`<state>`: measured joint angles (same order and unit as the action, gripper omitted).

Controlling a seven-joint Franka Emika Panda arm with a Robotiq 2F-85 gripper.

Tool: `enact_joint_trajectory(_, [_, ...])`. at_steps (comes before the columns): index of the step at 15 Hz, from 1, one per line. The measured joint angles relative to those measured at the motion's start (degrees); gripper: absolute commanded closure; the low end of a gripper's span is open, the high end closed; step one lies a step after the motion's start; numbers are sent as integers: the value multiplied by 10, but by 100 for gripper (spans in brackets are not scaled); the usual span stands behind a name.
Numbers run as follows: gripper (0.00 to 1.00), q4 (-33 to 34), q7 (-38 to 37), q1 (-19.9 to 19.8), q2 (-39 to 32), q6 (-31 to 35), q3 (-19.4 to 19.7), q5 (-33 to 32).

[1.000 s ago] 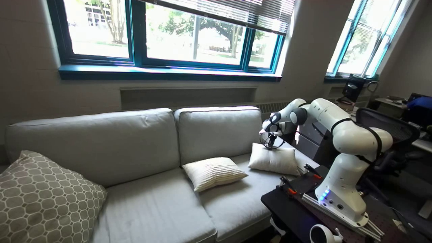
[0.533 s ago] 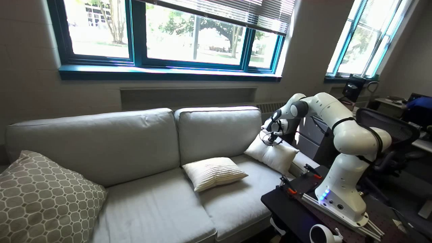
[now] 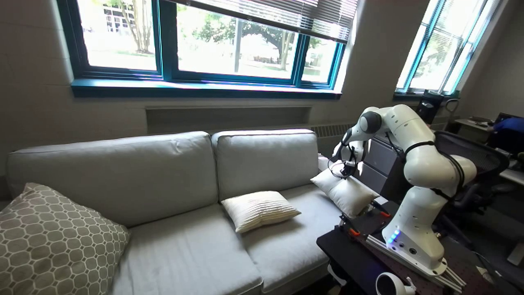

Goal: Place the striped pillows against the right armrest

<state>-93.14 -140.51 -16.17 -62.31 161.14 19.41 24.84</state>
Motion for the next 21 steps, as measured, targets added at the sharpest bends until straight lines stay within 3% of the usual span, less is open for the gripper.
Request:
enact_joint_trajectory(7, [98,1,19,-34,46,-172,-20,-4])
enact_joint_trajectory(12, [98,50,14,-40,45,-242,-26,-4])
enact_joint_trajectory(16, [98,112,14,-58,29,-313,-35,-4])
enact_joint_trajectory(21, [98,236,14,-86,-31,-411,-48,-4])
